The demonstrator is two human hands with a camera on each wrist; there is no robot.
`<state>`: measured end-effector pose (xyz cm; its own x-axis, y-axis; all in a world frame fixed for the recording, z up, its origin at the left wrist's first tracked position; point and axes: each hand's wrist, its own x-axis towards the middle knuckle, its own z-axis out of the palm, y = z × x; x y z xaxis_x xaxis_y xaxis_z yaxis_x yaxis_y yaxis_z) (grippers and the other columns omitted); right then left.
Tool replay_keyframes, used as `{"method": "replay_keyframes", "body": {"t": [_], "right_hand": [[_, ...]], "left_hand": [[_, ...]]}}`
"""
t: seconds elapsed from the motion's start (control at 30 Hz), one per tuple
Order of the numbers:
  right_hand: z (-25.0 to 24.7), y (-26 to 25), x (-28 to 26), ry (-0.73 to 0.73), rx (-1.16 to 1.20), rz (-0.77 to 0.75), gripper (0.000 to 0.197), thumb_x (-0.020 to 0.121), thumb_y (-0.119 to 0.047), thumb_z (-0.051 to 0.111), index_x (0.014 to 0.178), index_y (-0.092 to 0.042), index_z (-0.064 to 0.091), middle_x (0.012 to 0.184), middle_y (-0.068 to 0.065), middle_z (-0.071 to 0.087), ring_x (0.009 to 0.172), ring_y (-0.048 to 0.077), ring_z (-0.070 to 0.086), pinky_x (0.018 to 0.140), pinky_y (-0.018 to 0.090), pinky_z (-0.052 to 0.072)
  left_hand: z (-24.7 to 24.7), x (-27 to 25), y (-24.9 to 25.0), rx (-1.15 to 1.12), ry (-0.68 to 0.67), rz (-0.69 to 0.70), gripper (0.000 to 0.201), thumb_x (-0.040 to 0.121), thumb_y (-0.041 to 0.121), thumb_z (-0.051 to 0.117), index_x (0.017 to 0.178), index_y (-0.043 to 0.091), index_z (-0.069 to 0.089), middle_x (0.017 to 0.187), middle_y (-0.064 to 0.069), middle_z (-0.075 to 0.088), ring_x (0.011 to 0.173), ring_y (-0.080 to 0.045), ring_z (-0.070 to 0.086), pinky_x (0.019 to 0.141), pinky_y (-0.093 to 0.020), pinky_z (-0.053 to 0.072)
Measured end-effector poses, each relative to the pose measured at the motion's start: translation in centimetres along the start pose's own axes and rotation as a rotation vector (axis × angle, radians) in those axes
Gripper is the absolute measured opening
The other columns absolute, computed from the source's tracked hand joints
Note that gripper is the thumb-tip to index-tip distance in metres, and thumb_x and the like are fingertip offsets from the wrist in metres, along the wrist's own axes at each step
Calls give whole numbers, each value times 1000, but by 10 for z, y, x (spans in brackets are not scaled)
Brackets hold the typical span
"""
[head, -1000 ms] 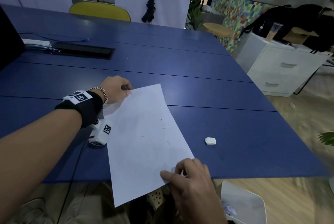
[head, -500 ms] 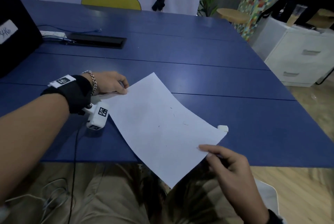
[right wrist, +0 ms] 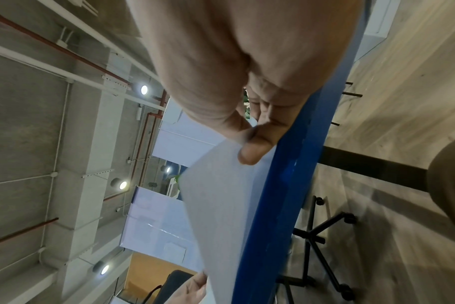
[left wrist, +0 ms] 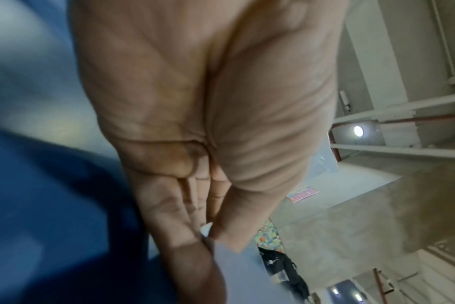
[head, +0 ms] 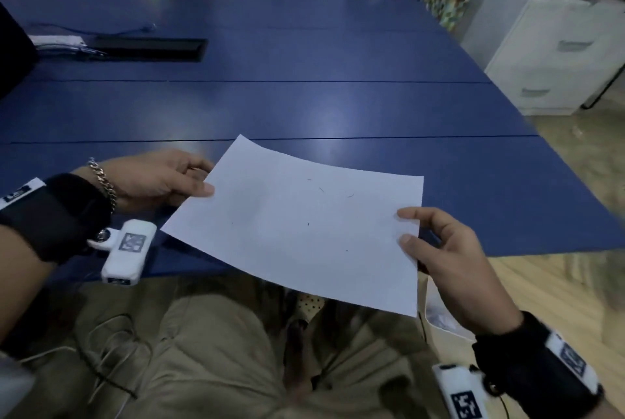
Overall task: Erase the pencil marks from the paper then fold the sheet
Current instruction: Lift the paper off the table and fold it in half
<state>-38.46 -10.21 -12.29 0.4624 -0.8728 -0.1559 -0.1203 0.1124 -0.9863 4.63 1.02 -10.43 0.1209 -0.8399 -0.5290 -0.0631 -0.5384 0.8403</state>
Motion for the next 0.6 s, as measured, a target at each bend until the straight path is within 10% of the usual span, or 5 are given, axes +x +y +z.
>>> {"method": "replay_keyframes", "body": {"t": [0.23,0.6], "right_hand": [[-12,-2,-5,62,60,-8,50,99,-1,63,141,-26,51,112,11,76,104,28,74,88,48,59],[-66,-4,-31,92,160,67,42,95,-2,65,133,-16,57,108,17,76,89,30,76,70,37,63]], "left_hand": [[19,-31,-2,-78,-23,45,52,83,-5,79,131,9,65,128,-25,69,116,-50,67,95,-54,56],[74,-42,16,-74,-141,148,63,79,-19,57,120,25,77,126,-18,73,110,-37,73,81,-43,64]]}}
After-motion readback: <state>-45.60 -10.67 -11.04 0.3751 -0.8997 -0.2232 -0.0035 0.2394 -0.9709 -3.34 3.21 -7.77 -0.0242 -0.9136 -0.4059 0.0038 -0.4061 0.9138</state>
